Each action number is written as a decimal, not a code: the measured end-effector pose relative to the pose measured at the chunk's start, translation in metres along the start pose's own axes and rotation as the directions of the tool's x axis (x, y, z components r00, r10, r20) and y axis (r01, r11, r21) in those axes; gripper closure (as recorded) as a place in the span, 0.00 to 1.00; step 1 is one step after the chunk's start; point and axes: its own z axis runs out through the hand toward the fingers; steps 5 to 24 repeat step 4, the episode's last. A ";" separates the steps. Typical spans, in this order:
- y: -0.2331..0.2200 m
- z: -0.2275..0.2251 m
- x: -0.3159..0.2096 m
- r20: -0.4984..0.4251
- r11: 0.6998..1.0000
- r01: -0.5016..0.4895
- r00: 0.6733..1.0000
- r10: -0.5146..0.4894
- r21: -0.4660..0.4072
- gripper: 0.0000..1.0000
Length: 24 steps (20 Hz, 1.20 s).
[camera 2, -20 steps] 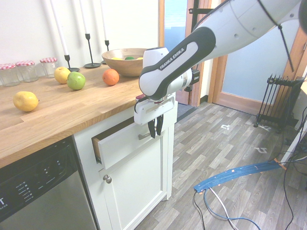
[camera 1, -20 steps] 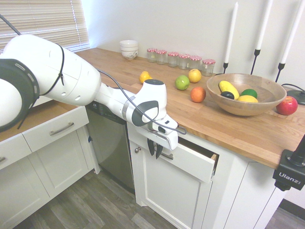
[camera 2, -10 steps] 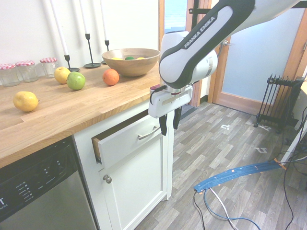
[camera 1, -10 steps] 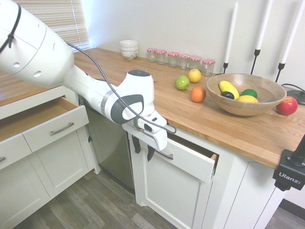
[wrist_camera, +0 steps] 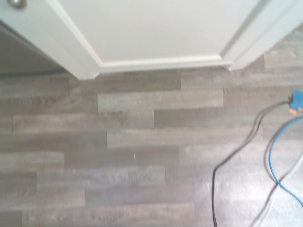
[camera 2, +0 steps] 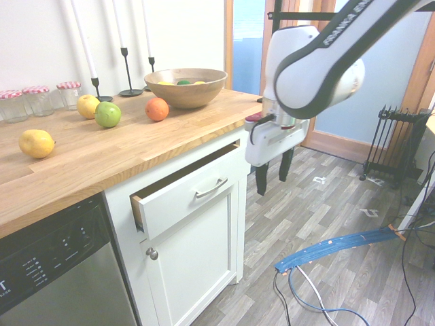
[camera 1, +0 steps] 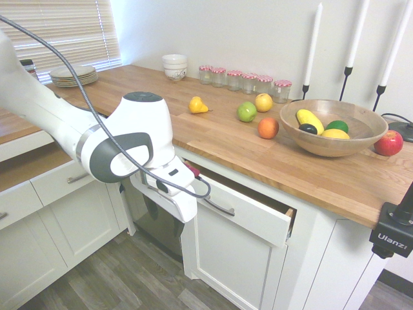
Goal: Close the drawer
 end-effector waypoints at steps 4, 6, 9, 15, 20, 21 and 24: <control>0.033 -0.013 -0.019 -0.001 1.000 -0.010 1.000 0.010 0.006 0.00; 0.033 -0.013 -0.019 -0.001 1.000 -0.010 1.000 0.010 0.006 0.00; 0.033 -0.013 -0.019 -0.001 1.000 -0.010 1.000 0.010 0.006 0.00; 0.033 -0.013 -0.019 -0.001 1.000 -0.010 1.000 0.010 0.006 0.00; 0.033 -0.013 -0.019 -0.001 1.000 -0.010 1.000 0.010 0.006 0.00; 0.033 -0.013 -0.019 -0.001 1.000 -0.010 1.000 0.010 0.006 0.00; 0.033 -0.013 -0.019 -0.001 1.000 -0.010 1.000 0.010 0.006 0.00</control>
